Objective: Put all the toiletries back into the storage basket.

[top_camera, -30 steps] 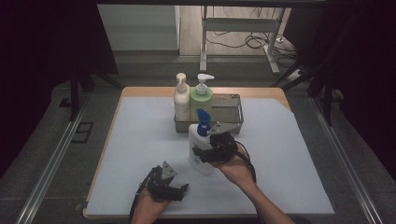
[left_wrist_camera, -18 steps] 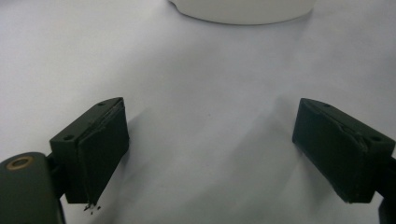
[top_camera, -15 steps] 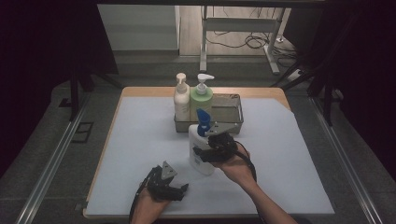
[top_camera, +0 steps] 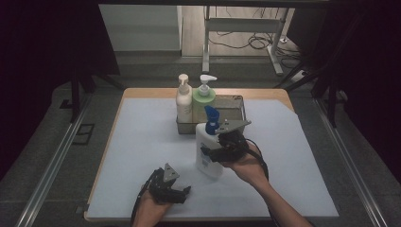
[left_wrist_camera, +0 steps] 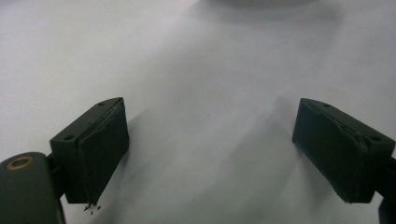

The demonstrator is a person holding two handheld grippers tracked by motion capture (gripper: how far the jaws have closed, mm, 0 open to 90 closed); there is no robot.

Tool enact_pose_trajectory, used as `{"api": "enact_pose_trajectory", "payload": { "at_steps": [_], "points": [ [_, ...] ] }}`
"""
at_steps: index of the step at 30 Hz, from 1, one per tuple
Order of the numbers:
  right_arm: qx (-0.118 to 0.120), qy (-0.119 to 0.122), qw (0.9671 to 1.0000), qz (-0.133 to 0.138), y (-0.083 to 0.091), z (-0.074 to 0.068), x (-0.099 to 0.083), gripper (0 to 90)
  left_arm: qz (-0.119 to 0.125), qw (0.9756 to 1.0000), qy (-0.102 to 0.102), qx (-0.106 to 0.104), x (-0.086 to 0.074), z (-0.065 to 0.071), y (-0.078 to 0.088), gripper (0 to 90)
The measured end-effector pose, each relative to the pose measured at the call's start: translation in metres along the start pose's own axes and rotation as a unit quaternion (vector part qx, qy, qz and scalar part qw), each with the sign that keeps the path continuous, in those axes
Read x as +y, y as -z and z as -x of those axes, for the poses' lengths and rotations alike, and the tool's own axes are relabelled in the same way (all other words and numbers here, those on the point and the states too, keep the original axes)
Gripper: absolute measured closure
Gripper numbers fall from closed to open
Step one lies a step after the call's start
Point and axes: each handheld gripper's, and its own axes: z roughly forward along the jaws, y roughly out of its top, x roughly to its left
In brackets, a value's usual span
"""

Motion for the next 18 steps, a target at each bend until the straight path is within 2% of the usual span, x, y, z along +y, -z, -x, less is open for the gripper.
{"api": "enact_pose_trajectory", "payload": {
  "at_steps": [18],
  "points": [
    [-0.007, -0.008, 0.9999, 0.003, 0.027, 0.019, 0.012, 39.8, 0.000, 1.0000, 0.000, -0.001, 0.000, 0.000, 0.000, 10.6]
  ]
}}
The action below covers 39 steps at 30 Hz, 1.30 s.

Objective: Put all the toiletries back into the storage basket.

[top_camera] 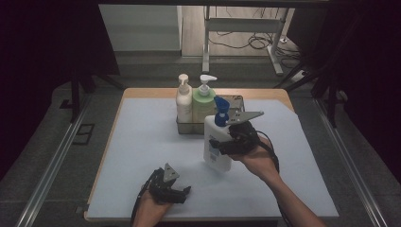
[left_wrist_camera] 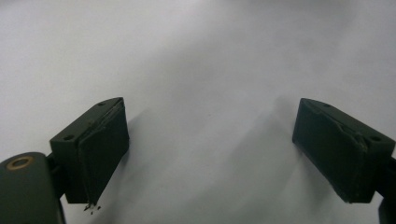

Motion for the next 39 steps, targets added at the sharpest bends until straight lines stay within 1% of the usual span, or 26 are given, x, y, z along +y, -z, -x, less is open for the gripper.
{"api": "enact_pose_trajectory", "payload": {
  "at_steps": [7, 14, 20, 26, 32, 39],
  "points": [
    [-0.012, -0.003, 0.9999, 0.004, 0.012, 0.009, 0.007, 39.9, 0.000, 1.0000, -0.001, 0.000, 0.000, 0.000, 0.000, 10.6],
    [-0.026, -0.008, 0.9996, 0.008, 0.020, 0.020, 0.015, 39.9, -0.001, 1.0000, -0.001, 0.000, 0.000, 0.000, 0.000, 10.6],
    [-0.035, -0.013, 0.9992, 0.016, 0.026, 0.031, 0.022, 39.9, -0.001, 1.0000, 0.000, 0.000, 0.000, 0.000, 0.000, 10.6],
    [-0.053, -0.018, 0.9983, 0.019, 0.030, 0.041, 0.032, 39.9, -0.001, 1.0000, 0.000, 0.000, 0.000, 0.000, 0.000, 10.7],
    [-0.069, -0.028, 0.9970, 0.024, 0.033, 0.052, 0.040, 40.0, -0.002, 1.0000, -0.001, 0.000, 0.000, 0.000, 0.000, 10.6],
    [-0.085, -0.037, 0.9952, 0.029, 0.033, 0.065, 0.048, 40.0, 0.000, 1.0000, 0.000, 0.000, 0.000, 0.000, 0.000, 10.7]
  ]
}}
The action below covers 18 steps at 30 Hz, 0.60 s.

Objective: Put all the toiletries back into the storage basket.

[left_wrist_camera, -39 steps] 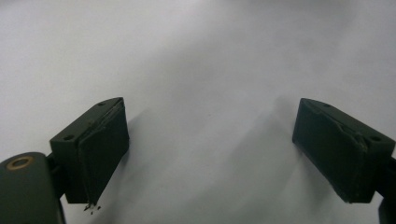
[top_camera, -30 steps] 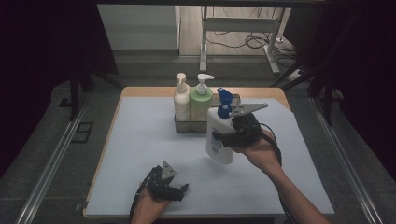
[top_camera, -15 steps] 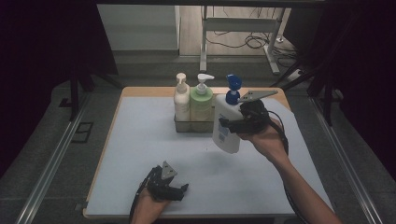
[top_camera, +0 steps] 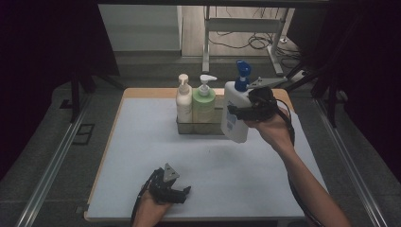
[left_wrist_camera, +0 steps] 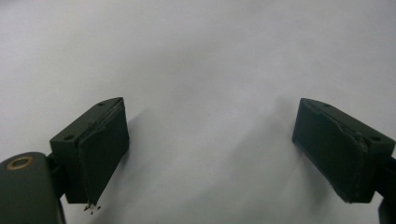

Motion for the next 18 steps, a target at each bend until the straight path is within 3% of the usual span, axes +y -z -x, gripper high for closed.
{"api": "enact_pose_trajectory", "payload": {
  "at_steps": [18],
  "points": [
    [-0.040, -0.018, 0.9989, 0.014, -0.021, 0.026, 0.020, 40.1, 0.000, 1.0000, 0.000, 0.000, 0.000, 0.000, 0.000, 10.7]
  ]
}}
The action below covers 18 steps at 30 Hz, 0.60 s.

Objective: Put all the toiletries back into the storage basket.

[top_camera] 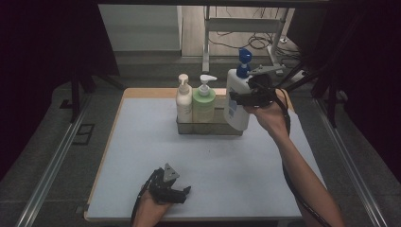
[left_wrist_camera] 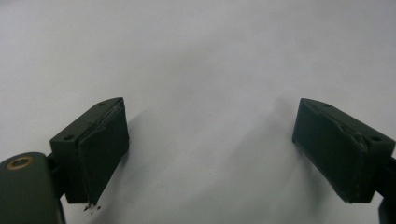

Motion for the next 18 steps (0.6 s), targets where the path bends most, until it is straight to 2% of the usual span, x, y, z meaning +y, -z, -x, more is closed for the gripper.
{"api": "enact_pose_trajectory", "payload": {
  "at_steps": [9, 18],
  "points": [
    [-0.020, -0.006, 0.9998, 0.006, -0.018, 0.009, 0.006, 40.1, 0.001, 1.0000, 0.001, 0.000, 0.000, 0.000, 0.000, 10.6],
    [-0.039, -0.023, 0.9989, 0.011, -0.039, 0.021, 0.005, 40.1, 0.002, 1.0000, 0.001, 0.000, 0.000, 0.000, 0.000, 10.6]
  ]
}}
